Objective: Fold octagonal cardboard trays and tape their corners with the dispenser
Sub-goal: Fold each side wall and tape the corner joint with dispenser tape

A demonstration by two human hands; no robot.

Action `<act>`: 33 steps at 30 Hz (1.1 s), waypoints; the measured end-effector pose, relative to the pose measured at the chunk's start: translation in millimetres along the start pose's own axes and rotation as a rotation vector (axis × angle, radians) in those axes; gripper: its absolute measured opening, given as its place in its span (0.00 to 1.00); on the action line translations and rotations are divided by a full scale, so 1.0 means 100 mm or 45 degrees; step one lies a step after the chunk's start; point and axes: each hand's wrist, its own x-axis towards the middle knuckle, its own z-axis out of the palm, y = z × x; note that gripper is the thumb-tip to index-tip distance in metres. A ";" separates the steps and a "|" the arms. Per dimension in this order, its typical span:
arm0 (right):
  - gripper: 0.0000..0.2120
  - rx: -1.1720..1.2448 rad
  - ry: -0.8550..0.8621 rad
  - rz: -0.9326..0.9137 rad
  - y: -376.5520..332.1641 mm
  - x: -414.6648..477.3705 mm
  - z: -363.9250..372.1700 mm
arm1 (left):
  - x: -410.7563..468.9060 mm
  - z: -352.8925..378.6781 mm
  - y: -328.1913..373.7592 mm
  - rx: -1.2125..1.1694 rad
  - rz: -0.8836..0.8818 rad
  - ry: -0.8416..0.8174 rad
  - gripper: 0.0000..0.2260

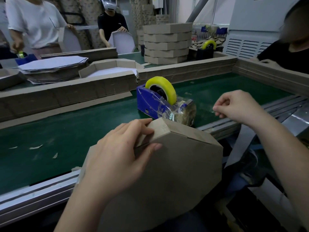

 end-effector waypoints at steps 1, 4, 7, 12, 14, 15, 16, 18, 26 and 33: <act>0.08 -0.078 0.005 0.021 0.00 -0.03 -0.03 | 0.00 0.00 0.01 0.003 0.007 0.001 0.10; 0.07 -0.033 -0.005 -0.044 -0.18 -0.13 -0.18 | -0.01 -0.02 0.01 -0.006 0.017 0.007 0.09; 0.03 0.249 -0.104 -0.236 -0.57 -0.25 -0.35 | -0.01 -0.02 0.02 -0.050 -0.017 -0.007 0.10; 0.05 0.662 -0.681 -0.392 -1.12 -0.34 -0.35 | -0.06 -0.03 0.03 -0.115 -0.059 0.000 0.15; 0.06 0.608 -0.906 -0.339 -1.20 -0.29 -0.23 | -0.07 -0.03 0.03 -0.129 -0.066 -0.003 0.15; 0.05 0.547 -0.991 -0.311 -1.22 -0.27 -0.17 | -0.07 -0.03 0.03 -0.127 -0.063 -0.003 0.15; 0.04 0.503 -1.057 -0.279 -1.22 -0.24 -0.11 | -0.07 -0.03 0.04 -0.123 -0.059 -0.001 0.15; 0.03 0.482 -1.140 -0.217 -1.22 -0.21 -0.05 | -0.08 -0.03 0.05 -0.118 -0.050 0.007 0.15; 0.07 0.471 -1.231 -0.173 -1.20 -0.18 -0.05 | -0.09 -0.04 0.06 -0.109 -0.049 0.020 0.16; 0.08 0.460 -1.229 -0.166 -1.17 -0.16 -0.05 | -0.09 -0.05 0.10 -0.114 -0.022 0.011 0.21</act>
